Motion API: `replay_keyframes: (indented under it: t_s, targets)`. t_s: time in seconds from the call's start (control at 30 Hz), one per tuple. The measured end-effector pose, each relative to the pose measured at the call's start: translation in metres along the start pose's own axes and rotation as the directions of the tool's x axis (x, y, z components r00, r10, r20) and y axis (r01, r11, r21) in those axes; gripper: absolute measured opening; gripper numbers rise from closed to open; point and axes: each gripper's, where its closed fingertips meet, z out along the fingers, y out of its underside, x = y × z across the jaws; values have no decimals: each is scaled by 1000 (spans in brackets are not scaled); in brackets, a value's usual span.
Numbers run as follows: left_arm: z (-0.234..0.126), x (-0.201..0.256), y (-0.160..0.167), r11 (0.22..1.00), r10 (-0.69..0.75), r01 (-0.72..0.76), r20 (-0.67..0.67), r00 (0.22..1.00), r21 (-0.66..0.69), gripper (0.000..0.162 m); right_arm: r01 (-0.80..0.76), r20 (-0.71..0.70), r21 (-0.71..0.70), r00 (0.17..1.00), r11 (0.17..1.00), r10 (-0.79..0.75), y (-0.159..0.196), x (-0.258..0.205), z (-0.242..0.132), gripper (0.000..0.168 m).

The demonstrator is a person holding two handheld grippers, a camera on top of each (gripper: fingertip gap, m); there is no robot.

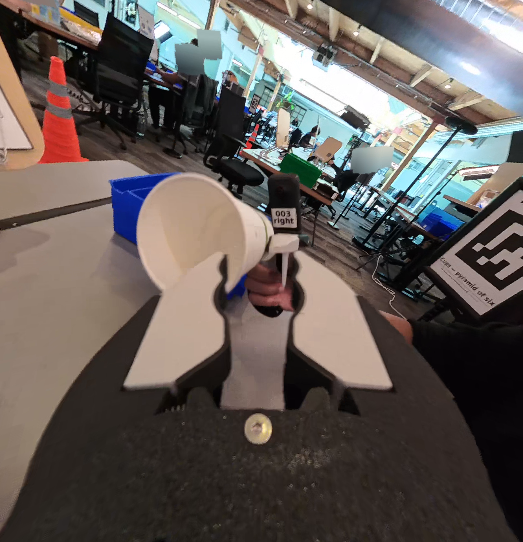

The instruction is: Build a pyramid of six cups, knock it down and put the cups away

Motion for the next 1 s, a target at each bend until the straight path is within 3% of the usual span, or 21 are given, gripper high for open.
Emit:
replay_keyframes:
  t_s: [0.07,0.23,0.33,0.43,0.53,0.67,0.77,0.83,1.0]
  targets:
    - [-11,-6,18,1000,6,-3,100,995,-24,63,3,-27,3,1000,1000,-3,-6,3,-4,77]
    - [-47,-22,106,993,48,1,415,909,-117,63,159,-216,-75,961,984,-172,-45,15,-9,77]
    - [-66,-25,154,988,83,5,560,825,-154,60,222,-358,-309,874,925,-330,-60,35,2,77]
    - [-65,-15,182,975,108,23,560,821,-222,59,219,-339,-623,789,751,-512,-53,55,26,77]
    - [-59,-12,191,959,158,0,534,830,-283,59,157,-195,-863,772,480,-605,-22,76,48,77]
    - [-54,-11,203,942,172,8,504,847,-335,59,73,-43,-985,778,158,-627,16,107,65,78]
    - [-53,-11,207,934,193,-3,497,846,-357,58,13,23,-1000,785,-21,-619,41,128,67,77]
    - [-54,-11,206,930,215,-21,496,841,-367,58,-24,39,-995,790,-95,-612,53,141,65,77]
    - [-55,-11,206,928,216,-22,491,844,-371,58,-48,43,-990,798,-135,-601,63,155,69,77]
